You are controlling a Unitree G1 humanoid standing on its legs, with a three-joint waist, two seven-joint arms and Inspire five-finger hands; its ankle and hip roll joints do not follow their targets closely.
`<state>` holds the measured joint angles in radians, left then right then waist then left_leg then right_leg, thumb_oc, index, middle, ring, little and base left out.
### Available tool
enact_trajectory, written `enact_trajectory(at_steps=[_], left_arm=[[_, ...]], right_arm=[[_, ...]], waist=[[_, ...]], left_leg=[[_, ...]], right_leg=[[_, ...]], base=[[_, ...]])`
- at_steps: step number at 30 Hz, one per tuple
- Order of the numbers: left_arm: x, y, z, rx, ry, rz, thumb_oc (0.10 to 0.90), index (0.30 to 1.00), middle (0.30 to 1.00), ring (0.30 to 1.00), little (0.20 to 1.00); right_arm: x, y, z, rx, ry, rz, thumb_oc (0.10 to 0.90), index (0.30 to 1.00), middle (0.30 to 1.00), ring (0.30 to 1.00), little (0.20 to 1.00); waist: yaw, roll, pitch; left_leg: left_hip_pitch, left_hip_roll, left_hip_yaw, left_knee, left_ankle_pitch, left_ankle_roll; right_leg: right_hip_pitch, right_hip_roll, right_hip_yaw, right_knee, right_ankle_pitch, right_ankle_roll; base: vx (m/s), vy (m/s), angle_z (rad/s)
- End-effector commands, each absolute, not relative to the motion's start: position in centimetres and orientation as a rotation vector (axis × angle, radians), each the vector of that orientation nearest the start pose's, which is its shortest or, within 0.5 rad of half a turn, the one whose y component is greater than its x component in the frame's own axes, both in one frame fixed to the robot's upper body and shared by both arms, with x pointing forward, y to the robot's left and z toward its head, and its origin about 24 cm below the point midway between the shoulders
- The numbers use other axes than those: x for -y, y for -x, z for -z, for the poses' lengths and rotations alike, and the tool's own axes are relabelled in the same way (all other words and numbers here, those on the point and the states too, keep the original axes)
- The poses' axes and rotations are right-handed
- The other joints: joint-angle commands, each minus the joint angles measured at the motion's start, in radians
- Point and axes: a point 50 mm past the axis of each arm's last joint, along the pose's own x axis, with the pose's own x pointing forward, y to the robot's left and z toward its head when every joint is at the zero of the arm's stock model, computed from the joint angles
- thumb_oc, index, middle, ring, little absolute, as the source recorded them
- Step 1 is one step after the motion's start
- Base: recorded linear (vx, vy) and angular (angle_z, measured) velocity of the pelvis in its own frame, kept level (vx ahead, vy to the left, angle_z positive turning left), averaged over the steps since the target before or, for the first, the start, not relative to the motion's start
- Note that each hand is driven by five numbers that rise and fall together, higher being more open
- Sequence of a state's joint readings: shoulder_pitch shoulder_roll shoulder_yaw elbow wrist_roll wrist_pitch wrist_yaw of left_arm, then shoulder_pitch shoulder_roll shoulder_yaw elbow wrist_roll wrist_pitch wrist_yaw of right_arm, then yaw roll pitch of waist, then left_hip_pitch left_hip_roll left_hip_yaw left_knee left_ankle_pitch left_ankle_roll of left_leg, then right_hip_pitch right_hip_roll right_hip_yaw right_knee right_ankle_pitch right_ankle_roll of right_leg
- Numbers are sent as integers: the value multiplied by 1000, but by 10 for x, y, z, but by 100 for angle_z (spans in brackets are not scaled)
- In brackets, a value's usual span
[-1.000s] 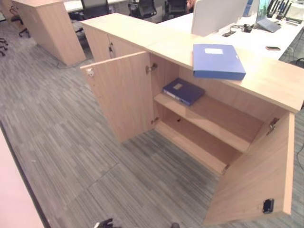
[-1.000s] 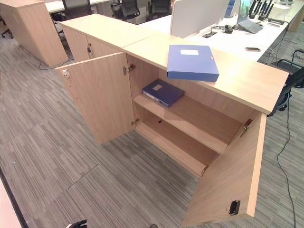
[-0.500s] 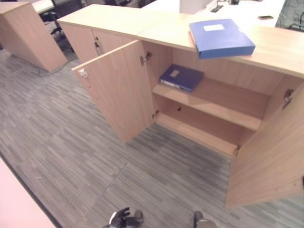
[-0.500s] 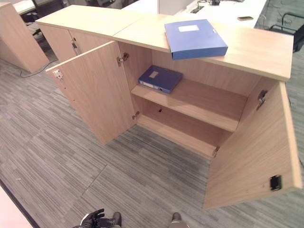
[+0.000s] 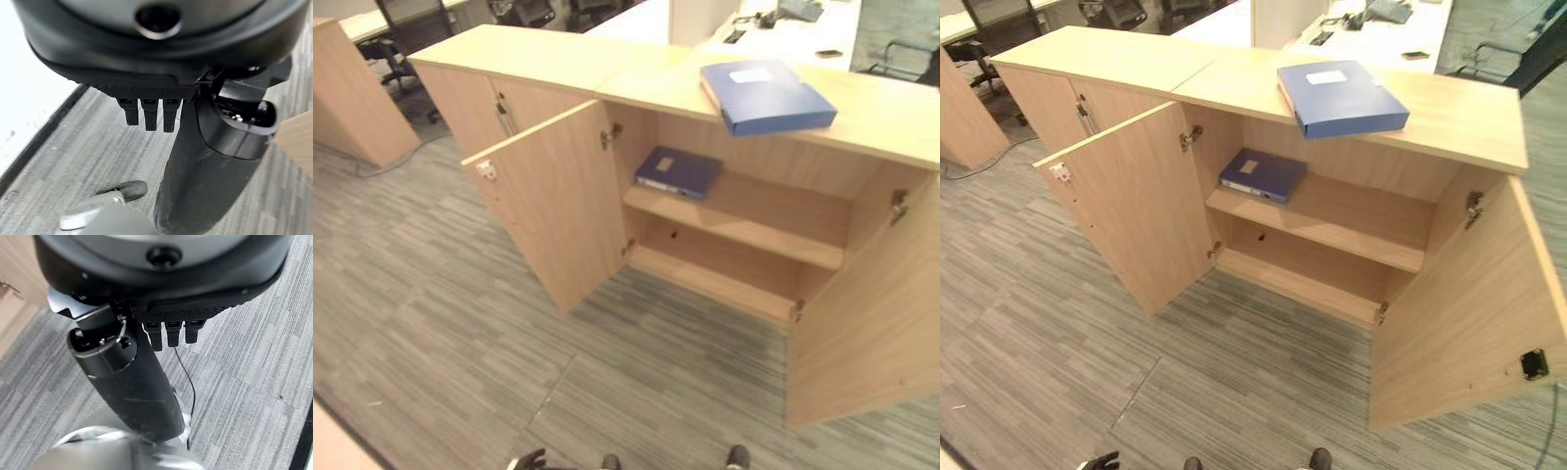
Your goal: Put the empty folder in the office cabinet
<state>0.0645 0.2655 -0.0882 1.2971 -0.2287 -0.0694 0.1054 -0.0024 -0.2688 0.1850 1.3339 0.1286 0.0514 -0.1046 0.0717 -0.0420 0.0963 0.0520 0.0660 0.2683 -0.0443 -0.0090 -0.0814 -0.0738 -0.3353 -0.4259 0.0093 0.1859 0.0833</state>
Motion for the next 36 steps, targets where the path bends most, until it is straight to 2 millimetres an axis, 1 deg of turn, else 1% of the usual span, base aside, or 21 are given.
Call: enact_trajectory(at_steps=[1, 4, 7, 9, 10, 12, 14, 15, 18, 19, 21, 22, 23, 24, 26, 27, 29, 32, 33, 35, 36], left_arm=[[-259, -47, 162, -1283, -163, -344, 800, 900, 900, 900, 900], [-253, -39, 165, -1319, -168, -307, 800, 900, 900, 900, 900], [-251, -35, 166, -1340, -180, -281, 800, 900, 900, 900, 900], [-252, -36, 166, -1336, -199, -270, 800, 900, 900, 900, 900], [-250, -39, 166, -1326, -194, -266, 800, 900, 900, 900, 900], [-248, -43, 166, -1314, -180, -260, 800, 900, 900, 900, 900], [-247, -47, 166, -1310, -185, -240, 800, 900, 900, 900, 900], [-247, -51, 166, -1306, -203, -221, 800, 900, 900, 900, 900], [-248, -57, 165, -1292, -225, -207, 800, 900, 900, 900, 900], [-248, -58, 164, -1289, -220, -215, 800, 900, 900, 900, 900], [-245, -64, 164, -1274, -209, -220, 800, 900, 900, 900, 900], [-245, -64, 165, -1274, -209, -220, 800, 900, 900, 900, 900], [-243, -66, 164, -1268, -199, -222, 800, 900, 900, 900, 900], [-238, -79, 163, -1240, -210, -189, 800, 900, 900, 900, 900], [-235, -82, 164, -1240, -236, -157, 800, 900, 900, 900, 900], [-235, -82, 164, -1240, -236, -157, 800, 900, 900, 900, 900], [-230, -92, 163, -1213, -248, -129, 800, 900, 900, 900, 900], [-224, -104, 161, -1173, -255, -105, 800, 900, 900, 900, 900], [-221, -114, 158, -1137, -261, -93, 800, 900, 900, 900, 900], [-218, -121, 157, -1110, -264, -85, 800, 900, 900, 900, 900], [-219, -123, 155, -1101, -263, -87, 800, 900, 900, 900, 900]], right_arm=[[266, -104, 151, -1243, 384, 175, 800, 900, 900, 900, 900], [263, -109, 151, -1228, 395, 147, 800, 900, 900, 900, 900], [258, -123, 147, -1176, 407, 112, 800, 900, 900, 900, 900], [252, -131, 146, -1144, 416, 81, 800, 900, 900, 900, 900], [248, -141, 143, -1113, 431, 63, 800, 900, 900, 900, 900], [249, -151, 139, -1088, 443, 69, 800, 900, 900, 900, 900], [254, -156, 136, -1076, 449, 86, 800, 900, 900, 900, 900], [256, -158, 134, -1071, 446, 95, 800, 900, 900, 900, 900], [260, -151, 137, -1097, 445, 107, 800, 900, 900, 900, 900], [261, -149, 137, -1105, 450, 109, 800, 900, 900, 900, 900], [269, -138, 139, -1143, 452, 143, 800, 900, 900, 900, 900], [269, -138, 139, -1143, 452, 144, 800, 900, 900, 900, 900], [270, -130, 141, -1169, 450, 153, 800, 900, 900, 900, 900], [275, -111, 146, -1229, 448, 177, 800, 900, 900, 900, 900], [275, -96, 150, -1281, 438, 188, 800, 900, 900, 900, 900], [275, -96, 150, -1281, 439, 189, 800, 900, 900, 900, 900], [275, -83, 153, -1328, 447, 178, 800, 900, 900, 900, 900], [274, -77, 155, -1352, 467, 164, 800, 900, 900, 900, 900], [274, -75, 155, -1363, 479, 156, 800, 900, 900, 900, 900], [272, -75, 156, -1367, 479, 152, 800, 900, 900, 900, 900], [269, -76, 157, -1366, 483, 139, 800, 900, 900, 900, 900]], waist=[[23, 75, 20], [25, 76, 21], [11, 83, 43], [-3, 92, 54], [-17, 104, 64], [-27, 99, 83], [-46, 84, 94], [-64, 60, 97], [-83, 37, 75], [-81, 31, 67], [-99, 41, 32], [-100, 42, 30], [-98, 60, 21], [-120, 67, 10], [-135, 72, -3], [-136, 72, -4], [-144, 75, -9], [-145, 75, -8], [-148, 78, -10], [-149, 78, -12], [-143, 66, -7]], left_leg=[[-62, -27, -89, -12, -3, 54], [-47, -71, -103, -27, -17, 83], [-12, -119, -125, -34, -39, 122], [4, -114, -136, -33, -51, 127], [25, -99, -145, -34, -56, 122], [47, -106, -164, -14, -79, 119], [88, -126, -192, 16, -126, 113], [101, -147, -205, 28, -134, 113], [161, -151, -238, 21, -178, 101], [179, -152, -237, 21, -196, 103], [212, -106, -245, 32, -224, 77], [211, -106, -246, 32, -225, 77], [232, -69, -251, 41, -250, 67], [253, -29, -279, 42, -254, 47], [261, 14, -285, 29, -216, 25], [261, 14, -285, 28, -216, 24], [264, 43, -294, 19, -155, 8], [245, 64, -296, 17, -117, -3], [232, 83, -298, 21, -51, -12], [215, 105, -288, 64, 5, -23], [154, 115, -268, 193, 64, -27]], right_leg=[[90, 52, 24, 60, -171, 75], [87, 6, 49, 134, -126, 95], [28, -84, 79, 312, -8, 110], [-11, -57, 108, 374, -47, 87], [-88, 47, 134, 357, -142, 51], [-145, 135, 127, 255, -133, 51], [-192, 195, 109, 77, -68, 72], [-215, 198, 108, -3, -21, 75], [-184, 206, 106, -85, -14, 81], [-174, 195, 97, -52, -8, 67], [-199, 181, 69, 32, -34, 54], [-201, 181, 68, 34, -36, 54], [-194, 189, 62, 95, -78, 53], [-214, 174, 45, 210, -137, 33], [-219, 179, 46, 251, -167, 22], [-220, 179, 45, 253, -169, 21], [-239, 196, 39, 278, -190, 13], [-254, 207, 39, 296, -211, 3], [-268, 225, 46, 307, -228, -8], [-268, 252, 60, 302, -247, -26], [-224, 287, 86, 263, -266, -48]], base=[[118, 160, 6], [85, 213, 11], [57, 240, 21], [119, 123, 26], [201, 54, 17], [247, -23, -8], [344, -67, -9], [366, -75, 25], [373, -101, 106], [438, -146, 116], [410, -144, 38], [390, -127, 20], [517, -215, 71], [629, -286, 79], [381, -218, 73], [204, -134, 61], [220, -155, 42], [210, -185, 11], [287, -266, 19], [290, -289, 3], [305, -333, -26]])
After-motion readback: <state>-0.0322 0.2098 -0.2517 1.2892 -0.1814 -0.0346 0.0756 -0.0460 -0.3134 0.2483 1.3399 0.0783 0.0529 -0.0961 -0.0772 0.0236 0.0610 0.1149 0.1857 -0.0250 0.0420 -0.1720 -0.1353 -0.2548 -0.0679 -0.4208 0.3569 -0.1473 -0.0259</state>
